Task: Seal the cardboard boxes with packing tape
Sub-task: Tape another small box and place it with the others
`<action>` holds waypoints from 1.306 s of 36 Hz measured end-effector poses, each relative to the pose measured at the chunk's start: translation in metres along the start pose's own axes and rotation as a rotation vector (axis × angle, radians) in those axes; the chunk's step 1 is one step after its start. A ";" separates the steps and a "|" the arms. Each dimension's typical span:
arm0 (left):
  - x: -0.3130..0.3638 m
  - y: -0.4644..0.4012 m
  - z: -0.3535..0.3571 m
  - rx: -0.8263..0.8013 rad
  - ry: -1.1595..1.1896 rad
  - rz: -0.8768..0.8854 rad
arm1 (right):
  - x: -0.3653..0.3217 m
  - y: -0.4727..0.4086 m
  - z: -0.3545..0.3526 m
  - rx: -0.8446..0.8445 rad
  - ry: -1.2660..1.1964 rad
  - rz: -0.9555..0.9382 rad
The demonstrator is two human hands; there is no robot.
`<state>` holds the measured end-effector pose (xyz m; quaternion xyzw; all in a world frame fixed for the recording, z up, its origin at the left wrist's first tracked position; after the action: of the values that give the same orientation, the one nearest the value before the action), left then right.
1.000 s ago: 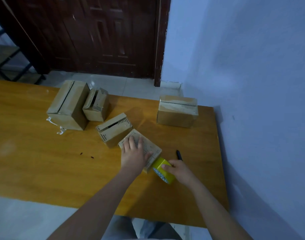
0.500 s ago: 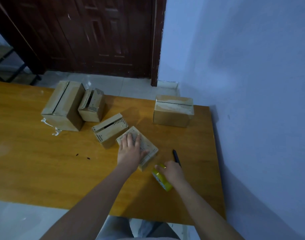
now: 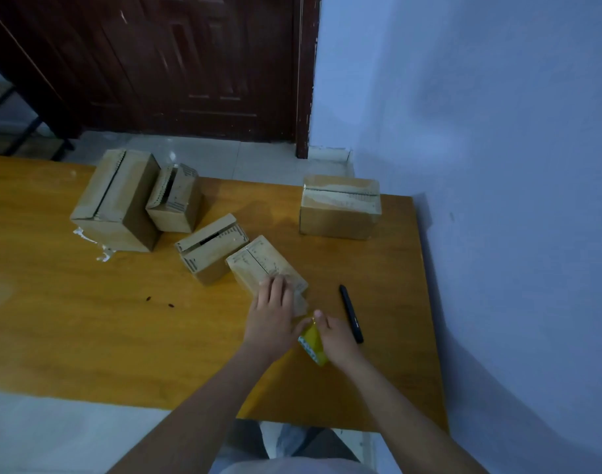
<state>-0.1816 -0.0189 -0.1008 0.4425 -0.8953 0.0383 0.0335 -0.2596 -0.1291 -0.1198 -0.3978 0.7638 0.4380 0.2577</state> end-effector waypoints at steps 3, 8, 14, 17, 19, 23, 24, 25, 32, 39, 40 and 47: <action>-0.001 0.002 0.001 0.003 0.016 -0.034 | 0.005 0.001 -0.003 -0.002 -0.093 0.027; 0.001 0.004 -0.001 0.025 0.024 -0.039 | 0.020 -0.005 -0.035 0.385 0.198 0.083; 0.004 0.007 -0.002 0.055 0.012 -0.070 | 0.032 -0.027 -0.044 0.278 0.471 0.222; 0.005 0.006 -0.002 0.028 0.004 -0.073 | 0.037 -0.032 -0.039 0.241 0.634 0.186; 0.004 0.006 -0.003 0.015 0.001 -0.074 | 0.039 -0.034 -0.041 0.250 0.639 0.169; 0.004 0.007 -0.003 -0.029 0.002 -0.080 | 0.035 -0.028 -0.058 0.264 0.103 0.055; 0.004 0.007 -0.002 -0.046 0.001 -0.084 | 0.030 -0.022 -0.062 0.226 -0.051 0.013; 0.003 0.007 -0.001 -0.061 -0.002 -0.089 | 0.025 -0.015 -0.066 0.180 -0.177 -0.025; 0.000 0.007 0.004 -0.015 0.058 -0.068 | 0.005 0.022 -0.079 -0.101 -0.449 -0.118; -0.001 0.006 0.003 -0.024 0.057 -0.086 | 0.003 0.017 -0.079 -0.042 -0.132 -0.151; -0.001 0.006 0.003 -0.025 0.055 -0.086 | 0.001 0.016 -0.079 -0.038 0.004 -0.184; -0.002 0.007 0.004 -0.061 0.072 -0.096 | -0.026 0.016 -0.074 -0.027 0.680 -0.421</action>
<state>-0.1863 -0.0134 -0.1050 0.4820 -0.8721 0.0250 0.0809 -0.2618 -0.1794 -0.0573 -0.6715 0.7014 0.2289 0.0690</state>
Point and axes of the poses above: each hand's wrist, its own y-axis away from the middle knuckle, its own z-axis out of the palm, x = y × z, the point moved 4 cm from there along -y, towards the middle knuckle, and after that the axes turned 5 degrees about -z, right-handed, at the moved point
